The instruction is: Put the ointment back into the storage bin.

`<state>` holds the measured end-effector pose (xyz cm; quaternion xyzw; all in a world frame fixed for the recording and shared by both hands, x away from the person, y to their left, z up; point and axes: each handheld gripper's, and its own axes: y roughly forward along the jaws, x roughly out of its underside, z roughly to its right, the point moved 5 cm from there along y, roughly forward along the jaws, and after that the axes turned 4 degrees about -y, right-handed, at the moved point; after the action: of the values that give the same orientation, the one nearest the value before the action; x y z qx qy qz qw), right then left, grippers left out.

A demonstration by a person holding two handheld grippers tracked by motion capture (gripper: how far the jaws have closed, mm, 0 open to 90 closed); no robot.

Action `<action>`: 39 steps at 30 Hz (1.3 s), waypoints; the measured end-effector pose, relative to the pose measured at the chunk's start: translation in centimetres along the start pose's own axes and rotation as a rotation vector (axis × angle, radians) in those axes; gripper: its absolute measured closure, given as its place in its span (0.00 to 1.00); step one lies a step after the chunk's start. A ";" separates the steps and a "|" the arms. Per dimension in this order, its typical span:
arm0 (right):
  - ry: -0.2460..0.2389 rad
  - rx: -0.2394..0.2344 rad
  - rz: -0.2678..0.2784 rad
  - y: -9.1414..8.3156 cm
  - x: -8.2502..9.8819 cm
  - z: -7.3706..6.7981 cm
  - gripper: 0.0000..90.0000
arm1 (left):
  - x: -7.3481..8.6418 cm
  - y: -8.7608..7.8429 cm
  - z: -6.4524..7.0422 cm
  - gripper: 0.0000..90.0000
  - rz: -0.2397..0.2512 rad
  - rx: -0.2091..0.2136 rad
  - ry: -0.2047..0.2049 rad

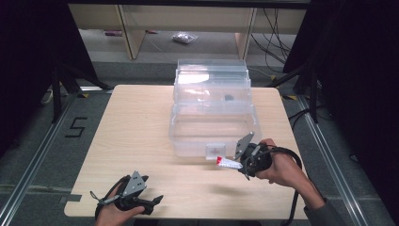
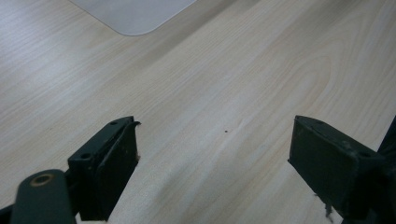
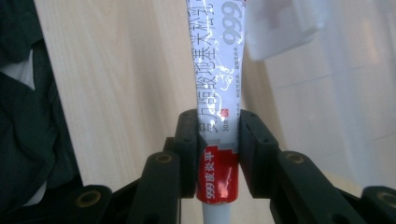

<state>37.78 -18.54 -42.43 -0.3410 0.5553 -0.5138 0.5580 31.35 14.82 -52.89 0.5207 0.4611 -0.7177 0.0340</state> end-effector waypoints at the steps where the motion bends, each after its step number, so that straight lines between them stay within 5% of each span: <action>1: 0.000 0.000 0.000 0.0 0.0 0.0 0.79 | 0.0 0.0 0.0 0.17 0.000 0.000 0.000; 2: 0.014 0.038 -0.012 -0.6 -0.3 0.5 0.79 | 0.0 0.0 -0.1 0.17 -0.001 -0.008 0.002; 9: 0.035 0.050 -0.008 -1.7 -1.2 2.4 0.79 | 0.0 0.0 -0.1 0.17 0.000 -0.008 0.001; 11: 0.019 0.022 -0.005 -1.7 -1.4 3.0 0.79 | 0.0 0.0 -0.1 0.17 0.002 -0.007 -0.002; 16: 0.016 0.059 -0.003 -1.9 -1.8 4.4 0.79 | 0.0 0.0 0.0 0.17 0.003 -0.001 -0.005; 25: 0.073 0.033 -0.019 -1.4 -1.6 7.3 0.79 | 0.0 0.0 -0.2 0.17 -0.007 -0.008 0.003; 26: 0.040 0.042 -0.018 -1.3 -1.6 7.8 0.79 | 0.0 0.0 -0.2 0.17 -0.007 -0.008 0.003; 39: 0.052 0.001 -0.016 0.3 -1.1 11.0 0.79 | 0.0 0.0 -0.1 0.17 0.000 -0.004 -0.005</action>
<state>48.61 -19.55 -40.77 -0.3318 0.5665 -0.5273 0.5394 31.40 14.88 -52.92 0.5189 0.4627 -0.7179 0.0361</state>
